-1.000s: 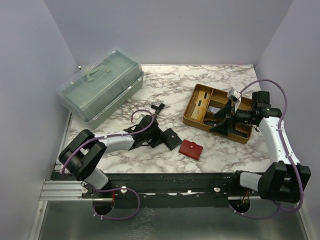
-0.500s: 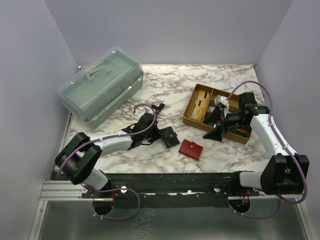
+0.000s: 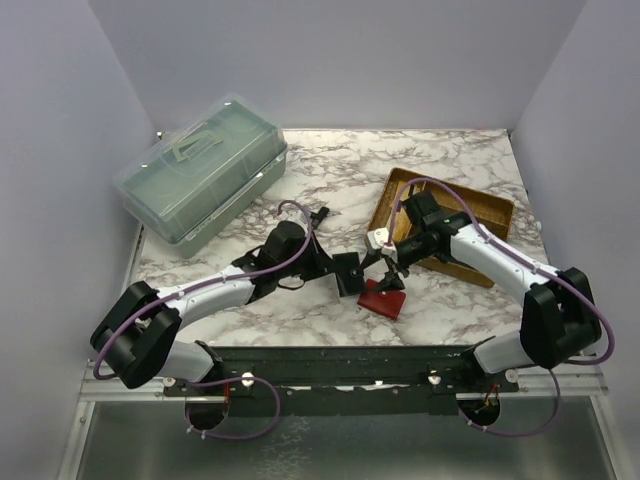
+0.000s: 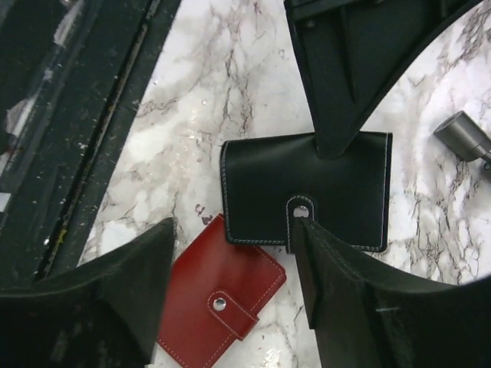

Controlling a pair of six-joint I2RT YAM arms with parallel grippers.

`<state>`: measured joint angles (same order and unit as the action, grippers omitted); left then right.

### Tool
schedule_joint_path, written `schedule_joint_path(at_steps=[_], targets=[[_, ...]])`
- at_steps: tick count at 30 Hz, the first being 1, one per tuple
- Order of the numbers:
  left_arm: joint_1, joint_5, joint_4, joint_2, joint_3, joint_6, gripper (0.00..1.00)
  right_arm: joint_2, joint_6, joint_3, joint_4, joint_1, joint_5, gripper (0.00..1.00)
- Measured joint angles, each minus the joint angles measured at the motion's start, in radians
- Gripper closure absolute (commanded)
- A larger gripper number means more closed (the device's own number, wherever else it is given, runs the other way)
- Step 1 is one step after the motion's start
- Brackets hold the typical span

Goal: Take the credit cards out of the card holder
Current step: Open the card holder.

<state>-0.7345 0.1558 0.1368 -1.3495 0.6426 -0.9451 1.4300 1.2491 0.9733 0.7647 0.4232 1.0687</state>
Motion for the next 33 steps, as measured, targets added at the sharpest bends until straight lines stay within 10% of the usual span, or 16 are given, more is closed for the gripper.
schedule_joint_path(at_steps=[11, 33], targets=[[0.0, 0.108, 0.006, -0.025, 0.051, -0.013, 1.0, 0.048, -0.046, 0.0, -0.243, 0.111, -0.251, 0.54], [0.011, 0.135, 0.079, -0.023, -0.006, -0.097, 1.0, 0.049, 0.077, -0.016, -0.169, 0.169, -0.27, 0.84]])
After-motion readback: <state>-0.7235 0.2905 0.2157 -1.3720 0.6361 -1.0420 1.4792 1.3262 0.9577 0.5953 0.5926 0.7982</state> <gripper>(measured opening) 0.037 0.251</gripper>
